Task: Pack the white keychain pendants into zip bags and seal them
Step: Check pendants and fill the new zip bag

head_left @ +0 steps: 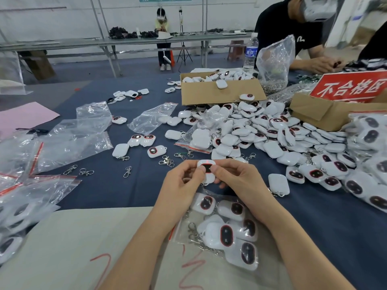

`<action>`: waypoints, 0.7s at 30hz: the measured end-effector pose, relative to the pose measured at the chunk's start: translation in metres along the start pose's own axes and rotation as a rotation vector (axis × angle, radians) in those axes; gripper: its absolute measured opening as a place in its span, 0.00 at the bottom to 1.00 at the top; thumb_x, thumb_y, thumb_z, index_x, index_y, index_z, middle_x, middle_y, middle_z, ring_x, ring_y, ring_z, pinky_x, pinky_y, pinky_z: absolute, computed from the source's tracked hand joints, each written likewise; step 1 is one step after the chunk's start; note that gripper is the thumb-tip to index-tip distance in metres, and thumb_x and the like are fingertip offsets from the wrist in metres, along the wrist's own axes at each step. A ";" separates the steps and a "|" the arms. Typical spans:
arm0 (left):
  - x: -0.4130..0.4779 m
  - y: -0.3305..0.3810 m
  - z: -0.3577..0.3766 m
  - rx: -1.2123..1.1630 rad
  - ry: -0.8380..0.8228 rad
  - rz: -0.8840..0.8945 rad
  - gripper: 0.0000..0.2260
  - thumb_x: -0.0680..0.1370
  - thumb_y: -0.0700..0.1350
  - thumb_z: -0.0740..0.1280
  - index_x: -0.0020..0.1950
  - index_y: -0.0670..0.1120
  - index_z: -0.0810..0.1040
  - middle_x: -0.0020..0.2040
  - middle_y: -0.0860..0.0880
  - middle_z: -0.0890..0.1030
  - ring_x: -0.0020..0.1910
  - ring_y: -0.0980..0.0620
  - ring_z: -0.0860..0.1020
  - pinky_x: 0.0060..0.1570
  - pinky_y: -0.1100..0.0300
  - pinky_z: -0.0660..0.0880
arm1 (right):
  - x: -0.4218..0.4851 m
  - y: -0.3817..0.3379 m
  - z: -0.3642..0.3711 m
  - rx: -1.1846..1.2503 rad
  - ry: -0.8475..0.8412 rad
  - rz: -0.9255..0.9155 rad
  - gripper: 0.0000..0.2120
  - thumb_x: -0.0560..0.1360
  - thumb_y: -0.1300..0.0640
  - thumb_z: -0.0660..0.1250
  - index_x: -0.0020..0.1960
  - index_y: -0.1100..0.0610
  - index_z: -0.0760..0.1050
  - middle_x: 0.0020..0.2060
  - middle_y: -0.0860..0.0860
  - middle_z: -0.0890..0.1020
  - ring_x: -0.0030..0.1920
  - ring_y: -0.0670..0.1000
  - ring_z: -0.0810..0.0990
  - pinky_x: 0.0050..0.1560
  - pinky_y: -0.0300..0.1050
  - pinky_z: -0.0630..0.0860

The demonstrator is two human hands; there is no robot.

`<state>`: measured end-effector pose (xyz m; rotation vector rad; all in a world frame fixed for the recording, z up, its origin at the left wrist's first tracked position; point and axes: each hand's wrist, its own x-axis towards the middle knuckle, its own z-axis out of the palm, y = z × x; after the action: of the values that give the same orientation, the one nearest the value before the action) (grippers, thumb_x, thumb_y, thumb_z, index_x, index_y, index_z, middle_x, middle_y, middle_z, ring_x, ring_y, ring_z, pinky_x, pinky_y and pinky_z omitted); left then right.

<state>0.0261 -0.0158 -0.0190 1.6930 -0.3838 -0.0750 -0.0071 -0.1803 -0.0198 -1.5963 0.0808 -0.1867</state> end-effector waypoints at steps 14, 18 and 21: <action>-0.001 -0.001 0.001 0.032 -0.021 0.036 0.06 0.82 0.44 0.67 0.56 0.49 0.83 0.39 0.60 0.83 0.38 0.65 0.77 0.41 0.74 0.72 | 0.002 0.003 0.001 -0.045 0.017 -0.005 0.04 0.78 0.57 0.71 0.51 0.51 0.84 0.33 0.42 0.84 0.33 0.37 0.79 0.36 0.30 0.75; -0.001 -0.003 -0.001 0.038 -0.023 0.036 0.06 0.82 0.45 0.67 0.56 0.50 0.83 0.42 0.56 0.85 0.41 0.62 0.79 0.44 0.72 0.73 | 0.004 0.006 0.000 -0.075 0.042 0.004 0.03 0.78 0.55 0.72 0.49 0.49 0.84 0.35 0.43 0.85 0.34 0.40 0.80 0.40 0.33 0.78; 0.000 -0.004 -0.001 0.046 -0.025 0.030 0.07 0.82 0.45 0.67 0.56 0.51 0.84 0.41 0.56 0.84 0.40 0.61 0.79 0.44 0.71 0.74 | 0.005 0.007 0.000 -0.083 0.047 0.002 0.02 0.77 0.54 0.72 0.48 0.49 0.84 0.37 0.43 0.86 0.35 0.39 0.80 0.40 0.32 0.77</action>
<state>0.0276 -0.0145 -0.0231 1.7322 -0.4323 -0.0665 -0.0018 -0.1812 -0.0268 -1.6745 0.1281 -0.2222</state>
